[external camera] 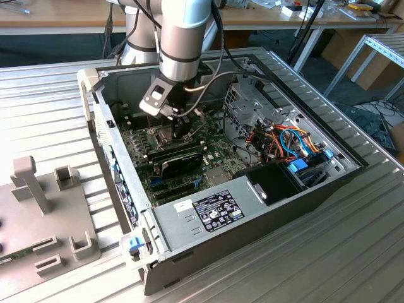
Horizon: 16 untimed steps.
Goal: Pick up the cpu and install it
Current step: 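Place the cpu into insertion slot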
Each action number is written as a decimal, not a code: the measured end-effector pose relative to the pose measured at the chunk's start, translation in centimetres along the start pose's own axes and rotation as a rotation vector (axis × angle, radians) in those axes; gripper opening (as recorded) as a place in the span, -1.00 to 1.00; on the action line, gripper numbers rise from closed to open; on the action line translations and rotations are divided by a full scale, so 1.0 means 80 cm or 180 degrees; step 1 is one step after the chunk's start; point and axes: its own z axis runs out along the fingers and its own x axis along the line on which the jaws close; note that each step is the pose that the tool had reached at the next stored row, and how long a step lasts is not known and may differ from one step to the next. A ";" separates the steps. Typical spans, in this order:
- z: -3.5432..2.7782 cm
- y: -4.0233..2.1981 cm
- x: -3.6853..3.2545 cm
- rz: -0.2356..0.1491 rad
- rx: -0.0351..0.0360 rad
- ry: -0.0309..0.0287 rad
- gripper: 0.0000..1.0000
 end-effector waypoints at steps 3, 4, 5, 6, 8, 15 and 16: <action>-0.0091 0.0003 0.0000 0.0000 0.0000 0.0000 0.23; -0.0100 0.0003 0.0000 0.0000 0.0000 0.0000 0.23; -0.0100 0.0003 0.0000 0.0000 0.0000 0.0000 0.23; -0.0100 0.0003 0.0000 0.0000 -0.0001 0.0001 0.23; -0.0101 0.0003 0.0000 0.0000 0.0000 0.0000 0.23; -0.0104 0.0003 0.0000 0.0000 0.0000 0.0000 -0.29; -0.0105 0.0003 0.0000 0.0000 0.0000 0.0000 -0.42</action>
